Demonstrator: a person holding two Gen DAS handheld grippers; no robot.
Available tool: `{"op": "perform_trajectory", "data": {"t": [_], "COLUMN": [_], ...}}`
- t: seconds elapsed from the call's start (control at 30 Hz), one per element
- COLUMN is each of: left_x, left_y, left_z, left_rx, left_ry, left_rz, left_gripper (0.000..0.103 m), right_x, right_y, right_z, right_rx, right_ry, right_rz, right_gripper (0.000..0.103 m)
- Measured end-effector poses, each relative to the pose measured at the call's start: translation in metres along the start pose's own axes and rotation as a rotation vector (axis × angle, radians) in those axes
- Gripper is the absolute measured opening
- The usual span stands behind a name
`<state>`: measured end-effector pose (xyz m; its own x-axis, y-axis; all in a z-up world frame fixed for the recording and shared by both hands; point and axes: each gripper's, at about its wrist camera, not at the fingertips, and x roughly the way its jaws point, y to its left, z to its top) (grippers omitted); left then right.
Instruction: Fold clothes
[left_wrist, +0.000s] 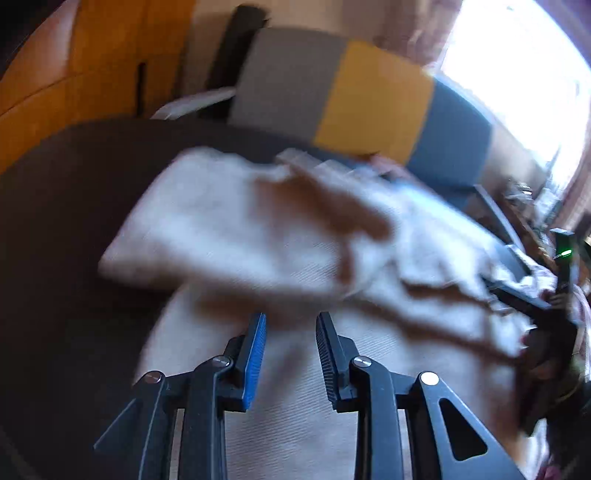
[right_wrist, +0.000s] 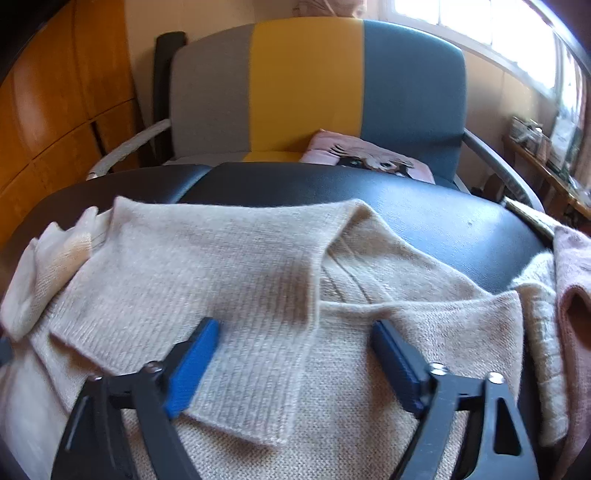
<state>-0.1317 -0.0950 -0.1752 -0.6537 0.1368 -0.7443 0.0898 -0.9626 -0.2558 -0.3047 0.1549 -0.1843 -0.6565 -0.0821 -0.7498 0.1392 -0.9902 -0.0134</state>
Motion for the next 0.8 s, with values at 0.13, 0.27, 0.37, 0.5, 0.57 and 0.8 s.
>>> {"op": "perform_trajectory", "data": {"t": [0.13, 0.27, 0.37, 0.5, 0.57, 0.8], "left_x": [-0.004, -0.006, -0.007, -0.010, -0.010, -0.010], "left_y": [0.013, 0.020, 0.028, 0.036, 0.038, 0.040], "left_z": [-0.011, -0.018, -0.018, -0.019, -0.020, -0.023], "left_rx": [-0.024, -0.041, -0.079, -0.125, -0.136, -0.145], "left_ry": [-0.037, -0.050, -0.056, -0.062, -0.064, -0.073], "left_rz": [-0.058, -0.085, -0.135, -0.192, -0.206, -0.224], "left_gripper": [0.028, 0.029, 0.029, 0.029, 0.029, 0.029], "right_x": [-0.004, -0.024, -0.036, -0.029, -0.019, 0.027], "right_y": [0.004, 0.050, 0.108, 0.180, 0.205, 0.260], "right_z": [0.008, 0.028, 0.045, 0.060, 0.066, 0.076], "right_rx": [0.006, -0.097, -0.217, -0.303, -0.333, -0.414], "right_ry": [0.016, -0.028, -0.041, 0.007, 0.038, 0.161], "right_rz": [-0.041, 0.042, 0.174, 0.299, 0.308, 0.217], "right_gripper": [0.097, 0.097, 0.096, 0.089, 0.087, 0.061]}}
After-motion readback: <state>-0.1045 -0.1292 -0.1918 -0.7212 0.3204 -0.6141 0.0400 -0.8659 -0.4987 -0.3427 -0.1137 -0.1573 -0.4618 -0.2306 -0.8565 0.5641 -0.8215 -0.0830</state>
